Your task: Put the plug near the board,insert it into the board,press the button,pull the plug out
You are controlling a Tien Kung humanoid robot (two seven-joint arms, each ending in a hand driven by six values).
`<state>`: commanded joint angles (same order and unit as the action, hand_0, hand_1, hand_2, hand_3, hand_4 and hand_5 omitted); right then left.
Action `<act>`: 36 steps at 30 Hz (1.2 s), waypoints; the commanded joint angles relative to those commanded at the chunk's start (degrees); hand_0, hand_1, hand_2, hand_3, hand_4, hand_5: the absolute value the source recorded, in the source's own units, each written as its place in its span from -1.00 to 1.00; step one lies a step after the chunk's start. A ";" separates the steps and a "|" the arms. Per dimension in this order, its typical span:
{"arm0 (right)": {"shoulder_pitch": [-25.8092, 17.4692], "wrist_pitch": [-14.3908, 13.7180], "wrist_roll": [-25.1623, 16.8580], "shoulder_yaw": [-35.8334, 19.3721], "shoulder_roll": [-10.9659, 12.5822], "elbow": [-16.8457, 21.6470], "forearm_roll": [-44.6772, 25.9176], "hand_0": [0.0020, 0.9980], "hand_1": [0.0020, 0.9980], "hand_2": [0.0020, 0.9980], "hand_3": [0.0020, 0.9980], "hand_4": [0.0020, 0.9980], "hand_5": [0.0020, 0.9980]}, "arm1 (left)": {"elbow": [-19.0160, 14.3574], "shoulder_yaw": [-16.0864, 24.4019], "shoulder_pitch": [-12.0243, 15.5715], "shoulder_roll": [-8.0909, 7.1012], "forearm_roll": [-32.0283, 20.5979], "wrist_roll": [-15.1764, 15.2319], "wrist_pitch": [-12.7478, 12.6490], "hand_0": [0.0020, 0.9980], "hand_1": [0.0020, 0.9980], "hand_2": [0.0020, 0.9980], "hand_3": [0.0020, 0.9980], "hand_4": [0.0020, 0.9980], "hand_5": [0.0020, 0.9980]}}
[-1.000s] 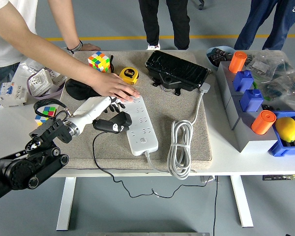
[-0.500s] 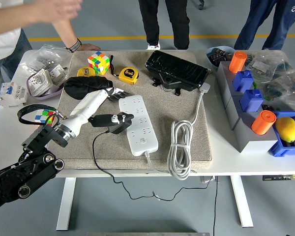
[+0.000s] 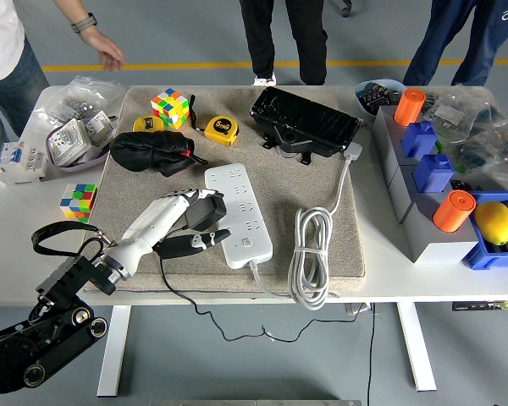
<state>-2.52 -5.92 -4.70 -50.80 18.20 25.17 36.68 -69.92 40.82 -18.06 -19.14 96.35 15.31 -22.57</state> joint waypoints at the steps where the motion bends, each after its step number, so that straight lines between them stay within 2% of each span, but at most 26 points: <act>1: -0.06 -0.01 -0.01 -0.06 -0.01 0.00 0.00 0.21 0.26 0.22 0.09 0.84 -0.21 | -0.01 0.04 0.15 -0.01 0.10 0.08 -0.14 0.72 0.75 0.78 0.66 0.77 0.88; 8: -0.21 -0.02 -0.10 -0.39 -0.15 -0.03 0.04 0.21 0.26 0.22 0.09 0.84 -0.21 | 0.36 0.65 0.86 -0.22 2.18 0.03 -1.35 0.73 0.75 0.78 0.66 0.77 0.87; 17: -0.15 -0.01 -0.29 -0.85 -0.34 0.00 0.00 0.21 0.26 0.22 0.09 0.84 -0.21 | 3.25 0.68 0.21 0.05 4.91 -1.18 -1.98 0.73 0.76 0.79 0.66 0.77 0.86; 25: -0.36 0.03 -0.46 -1.01 -0.47 -0.01 -0.06 0.21 0.26 0.22 0.09 0.84 -0.21 | 4.97 1.65 0.00 0.34 4.84 -0.79 -2.92 0.72 0.76 0.79 0.66 0.77 0.86; 36: -0.28 0.10 -0.66 -1.36 -0.58 0.02 -0.06 0.21 0.26 0.22 0.09 0.84 -0.22 | 7.22 1.13 -0.89 0.44 5.67 -1.90 -2.51 0.70 0.75 0.78 0.65 0.77 0.84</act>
<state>-2.80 -5.82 -5.36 -52.16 17.62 25.19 36.61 -62.70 41.95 -18.96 -18.70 102.02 13.41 -25.08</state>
